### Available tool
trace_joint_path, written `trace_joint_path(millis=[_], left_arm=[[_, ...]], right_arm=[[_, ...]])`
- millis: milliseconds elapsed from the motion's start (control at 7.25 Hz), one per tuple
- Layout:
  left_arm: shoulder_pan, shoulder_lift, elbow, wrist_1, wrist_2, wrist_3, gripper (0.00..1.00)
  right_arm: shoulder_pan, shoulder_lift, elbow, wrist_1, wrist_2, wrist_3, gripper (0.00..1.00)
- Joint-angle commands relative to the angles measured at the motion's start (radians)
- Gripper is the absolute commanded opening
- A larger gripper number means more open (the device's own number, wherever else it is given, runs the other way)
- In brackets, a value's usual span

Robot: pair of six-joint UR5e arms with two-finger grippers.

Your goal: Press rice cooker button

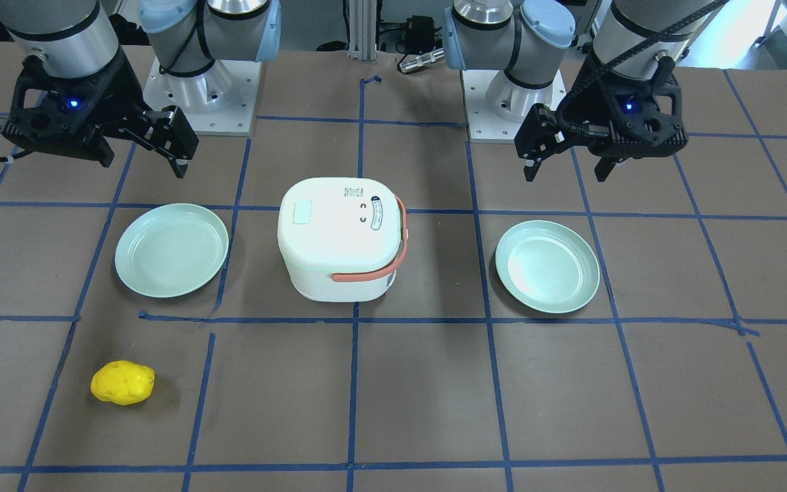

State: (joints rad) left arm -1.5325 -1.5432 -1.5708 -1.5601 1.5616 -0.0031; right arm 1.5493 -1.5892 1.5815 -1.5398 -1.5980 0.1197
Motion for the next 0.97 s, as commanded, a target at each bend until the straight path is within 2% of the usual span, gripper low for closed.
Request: trace_joint_path(millis=[0,828], left_arm=[[0.000,0.000,0.000,0.000,0.000,-0.002,1.00],[0.000,0.000,0.000,0.000,0.000,0.000,1.00]], right_arm=[[0.000,0.000,0.000,0.004,-0.002,0.002,1.00],[0.003,-0.011,-0.020,0.000,-0.002,0.000,1.00]])
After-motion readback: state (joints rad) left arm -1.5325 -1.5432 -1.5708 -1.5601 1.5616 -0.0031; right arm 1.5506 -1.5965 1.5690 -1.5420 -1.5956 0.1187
